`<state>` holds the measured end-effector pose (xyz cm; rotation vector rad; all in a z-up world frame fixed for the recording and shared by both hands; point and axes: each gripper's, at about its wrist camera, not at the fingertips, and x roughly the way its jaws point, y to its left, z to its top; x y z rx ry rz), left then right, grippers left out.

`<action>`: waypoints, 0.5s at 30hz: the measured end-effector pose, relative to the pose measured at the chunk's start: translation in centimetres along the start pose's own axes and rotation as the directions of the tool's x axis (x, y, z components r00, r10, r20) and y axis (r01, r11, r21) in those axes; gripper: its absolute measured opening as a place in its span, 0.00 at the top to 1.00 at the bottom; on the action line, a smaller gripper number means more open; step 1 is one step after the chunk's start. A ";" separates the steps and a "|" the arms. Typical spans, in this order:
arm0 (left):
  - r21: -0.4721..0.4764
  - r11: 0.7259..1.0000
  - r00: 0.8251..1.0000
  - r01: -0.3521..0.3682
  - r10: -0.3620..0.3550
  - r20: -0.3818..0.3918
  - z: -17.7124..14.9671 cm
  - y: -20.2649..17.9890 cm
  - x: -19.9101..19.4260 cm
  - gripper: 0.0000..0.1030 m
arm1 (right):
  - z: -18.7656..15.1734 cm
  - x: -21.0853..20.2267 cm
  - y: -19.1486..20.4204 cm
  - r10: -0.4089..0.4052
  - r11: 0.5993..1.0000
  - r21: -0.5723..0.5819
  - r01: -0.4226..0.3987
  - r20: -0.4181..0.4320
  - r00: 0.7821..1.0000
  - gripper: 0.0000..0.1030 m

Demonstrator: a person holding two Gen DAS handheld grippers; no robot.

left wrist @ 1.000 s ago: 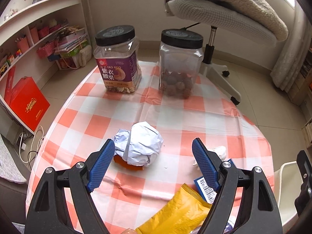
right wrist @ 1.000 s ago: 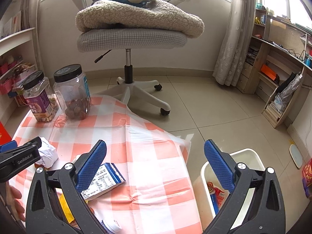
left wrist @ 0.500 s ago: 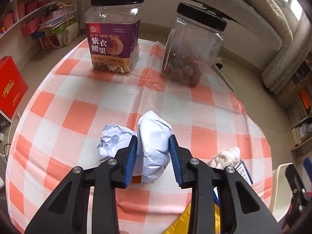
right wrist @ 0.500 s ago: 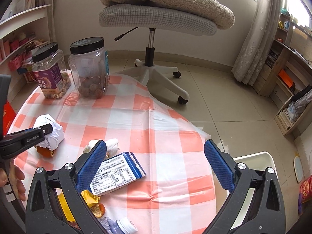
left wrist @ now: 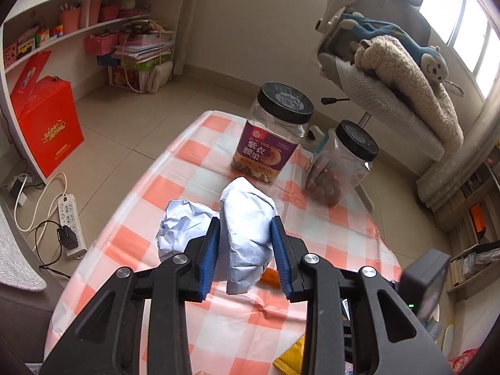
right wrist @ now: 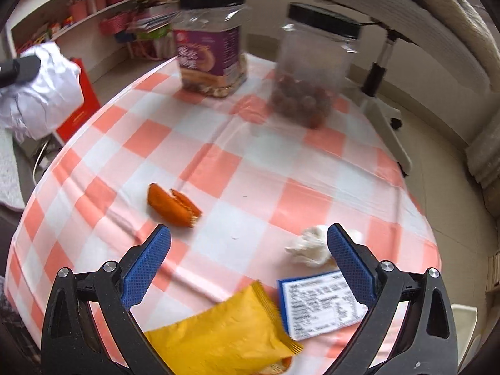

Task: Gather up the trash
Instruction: 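Grasp the foil-wrapped item with the left gripper while the right gripper grasps the orange peel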

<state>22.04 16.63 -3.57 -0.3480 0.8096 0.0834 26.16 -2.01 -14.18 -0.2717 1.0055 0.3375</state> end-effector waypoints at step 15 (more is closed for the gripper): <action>-0.038 0.999 0.999 0.020 -0.019 0.026 1.1 3.1 -2.1 0.68 | 2.2 5.3 4.2 0.147 0.989 0.007 -0.147 -0.131 0.980 0.79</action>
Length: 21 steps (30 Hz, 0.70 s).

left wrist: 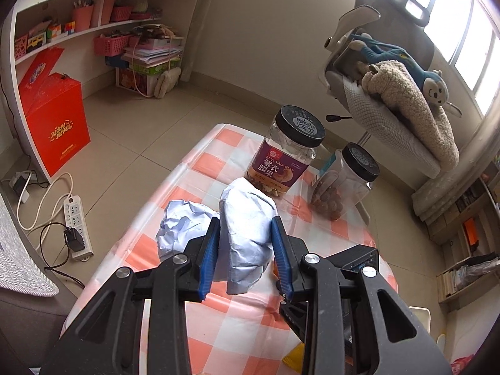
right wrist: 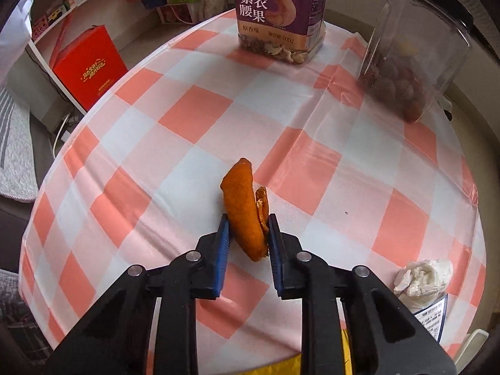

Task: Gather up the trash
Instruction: 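Grasp the foil-wrapped item with the left gripper while the right gripper grasps the orange peel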

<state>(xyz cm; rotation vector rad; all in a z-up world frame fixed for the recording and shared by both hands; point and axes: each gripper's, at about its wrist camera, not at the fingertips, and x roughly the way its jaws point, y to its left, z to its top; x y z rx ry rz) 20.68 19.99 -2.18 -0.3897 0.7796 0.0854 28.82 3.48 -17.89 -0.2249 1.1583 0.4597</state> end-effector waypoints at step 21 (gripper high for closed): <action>0.095 0.994 0.995 -0.056 0.048 0.092 -3.8 -5.1 -1.4 0.67 | -4.3 -16.2 -4.7 -0.113 0.976 0.214 0.035 0.364 0.925 0.80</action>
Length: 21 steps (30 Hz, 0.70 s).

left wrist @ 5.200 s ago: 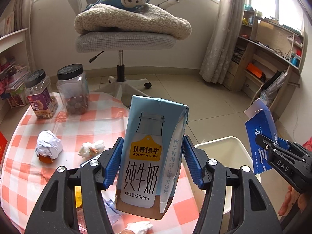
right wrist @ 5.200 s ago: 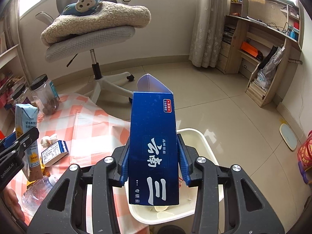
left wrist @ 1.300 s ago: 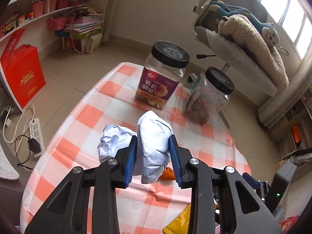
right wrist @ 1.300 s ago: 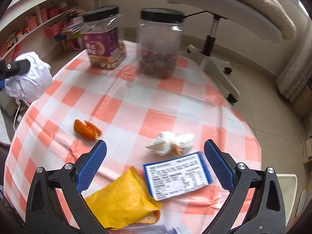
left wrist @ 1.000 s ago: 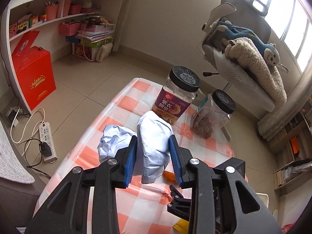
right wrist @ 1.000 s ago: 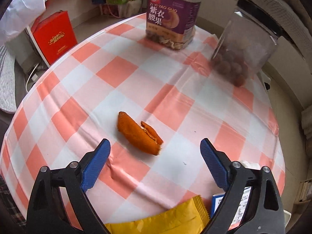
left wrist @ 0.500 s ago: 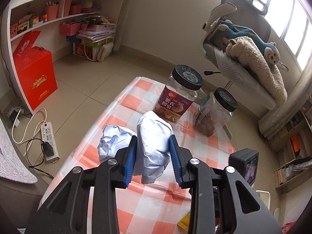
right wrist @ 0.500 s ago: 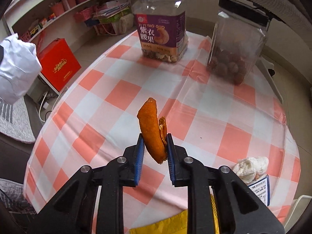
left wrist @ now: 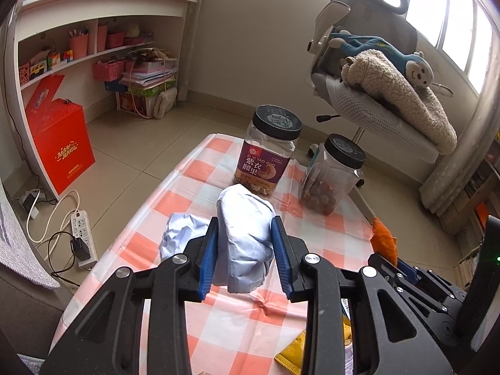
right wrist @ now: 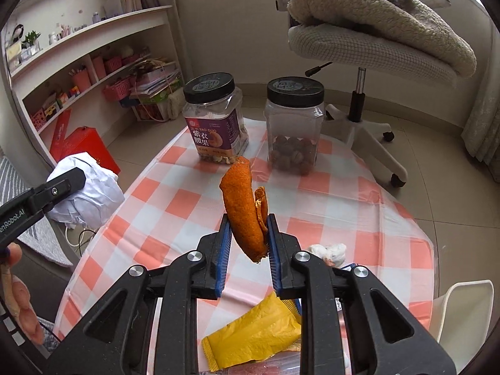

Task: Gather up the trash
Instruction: 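Grasp the foil-wrapped item with the left gripper while the right gripper grasps the orange peel, then carry the foil item and orange peel over the wastebasket and open both grippers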

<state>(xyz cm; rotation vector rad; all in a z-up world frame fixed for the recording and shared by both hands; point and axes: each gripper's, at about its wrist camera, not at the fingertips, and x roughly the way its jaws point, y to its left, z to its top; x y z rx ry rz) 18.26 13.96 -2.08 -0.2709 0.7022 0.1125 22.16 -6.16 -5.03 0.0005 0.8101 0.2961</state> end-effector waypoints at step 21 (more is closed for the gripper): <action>0.186 0.980 0.997 0.071 -0.071 -0.010 -4.0 -11.1 0.7 0.67 | -3.0 -4.7 -8.6 -0.143 0.985 0.105 0.135 0.072 0.987 0.79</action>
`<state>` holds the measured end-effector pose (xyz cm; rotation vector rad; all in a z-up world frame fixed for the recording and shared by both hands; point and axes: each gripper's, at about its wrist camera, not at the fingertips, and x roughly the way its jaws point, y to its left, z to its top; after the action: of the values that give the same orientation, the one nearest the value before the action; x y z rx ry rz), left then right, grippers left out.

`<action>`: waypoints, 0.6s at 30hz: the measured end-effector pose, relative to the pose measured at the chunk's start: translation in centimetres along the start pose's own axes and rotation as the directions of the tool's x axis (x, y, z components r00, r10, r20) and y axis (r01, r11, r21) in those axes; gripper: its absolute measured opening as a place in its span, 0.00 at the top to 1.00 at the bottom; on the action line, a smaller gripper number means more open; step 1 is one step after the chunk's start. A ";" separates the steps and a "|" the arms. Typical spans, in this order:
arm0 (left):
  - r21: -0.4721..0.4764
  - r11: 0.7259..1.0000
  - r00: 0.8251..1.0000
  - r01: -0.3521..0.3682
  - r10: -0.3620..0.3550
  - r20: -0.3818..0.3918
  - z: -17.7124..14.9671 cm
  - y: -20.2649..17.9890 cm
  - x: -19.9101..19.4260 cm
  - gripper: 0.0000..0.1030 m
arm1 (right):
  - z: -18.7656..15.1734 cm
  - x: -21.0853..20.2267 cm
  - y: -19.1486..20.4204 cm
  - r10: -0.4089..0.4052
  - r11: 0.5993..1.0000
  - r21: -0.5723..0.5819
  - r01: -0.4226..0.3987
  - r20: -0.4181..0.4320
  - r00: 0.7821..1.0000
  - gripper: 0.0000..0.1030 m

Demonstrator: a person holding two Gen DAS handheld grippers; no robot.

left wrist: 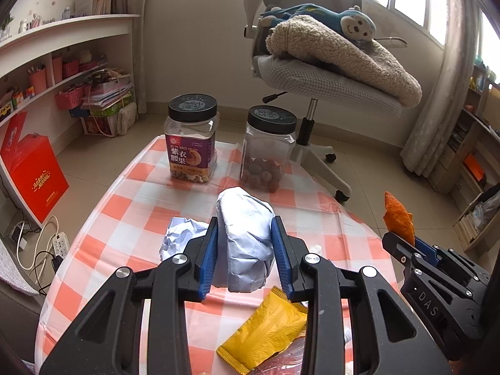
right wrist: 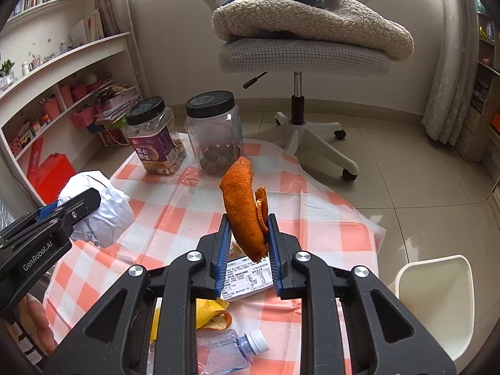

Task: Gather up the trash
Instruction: 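Carry the foil item and orange peel over the wastebasket and open both grippers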

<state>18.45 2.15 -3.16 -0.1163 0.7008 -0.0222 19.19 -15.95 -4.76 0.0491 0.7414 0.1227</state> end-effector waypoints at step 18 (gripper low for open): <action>0.120 0.981 0.988 0.151 -0.148 -0.036 -2.6 -11.0 0.4 0.67 | -3.0 -4.2 -12.5 -0.204 0.970 0.127 0.209 -0.049 0.978 0.78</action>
<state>17.31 -9.10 -4.10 -0.0507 0.7147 -0.2106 15.27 -28.88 -5.23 0.0952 0.7848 -0.1245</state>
